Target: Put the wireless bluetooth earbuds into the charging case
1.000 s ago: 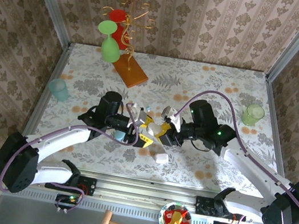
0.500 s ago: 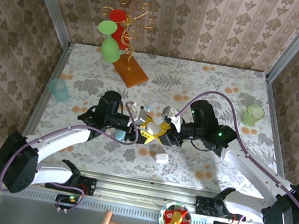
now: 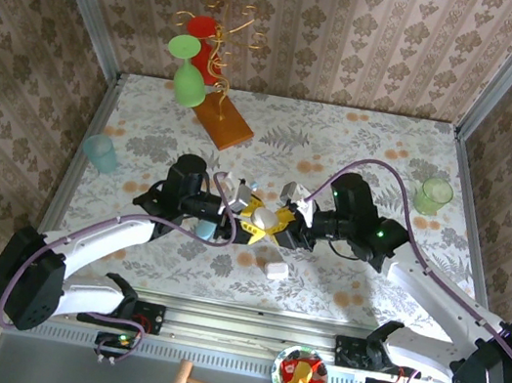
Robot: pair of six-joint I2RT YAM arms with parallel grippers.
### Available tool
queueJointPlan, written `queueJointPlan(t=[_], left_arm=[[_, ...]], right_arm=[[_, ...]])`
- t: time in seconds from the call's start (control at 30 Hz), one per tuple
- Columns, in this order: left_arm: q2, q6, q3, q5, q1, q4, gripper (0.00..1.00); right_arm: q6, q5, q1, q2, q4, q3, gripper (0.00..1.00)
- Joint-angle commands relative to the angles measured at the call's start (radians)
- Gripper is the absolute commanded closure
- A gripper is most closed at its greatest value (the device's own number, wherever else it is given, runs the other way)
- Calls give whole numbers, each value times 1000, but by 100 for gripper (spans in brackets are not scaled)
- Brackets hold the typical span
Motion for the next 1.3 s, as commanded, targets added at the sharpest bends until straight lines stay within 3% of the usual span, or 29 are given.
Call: queueJointPlan(t=[0.0, 0.2, 0.5, 0.63, 0.73, 0.83, 1.27], left_arm=[[-23, -38, 4, 45, 7, 67, 49], [-26, -58, -2, 53, 8, 86, 51], [-26, -58, -10, 62, 10, 85, 68], [-24, -54, -13, 65, 12, 86, 76], [-24, -55, -15, 67, 13, 87, 76], [-22, -52, -15, 70, 14, 88, 77], [-13, -23, -26, 99, 21, 87, 80]], right_arm=[[-3, 8, -5, -22, 8, -18, 78], [1, 4, -6, -23, 21, -24, 78], [5, 11, -6, -26, 25, -31, 76], [18, 13, -7, -38, 39, -35, 64], [32, 20, -10, -54, 64, -46, 49], [58, 20, -16, -67, 95, -57, 40], [205, 57, -71, -65, 159, -53, 34]])
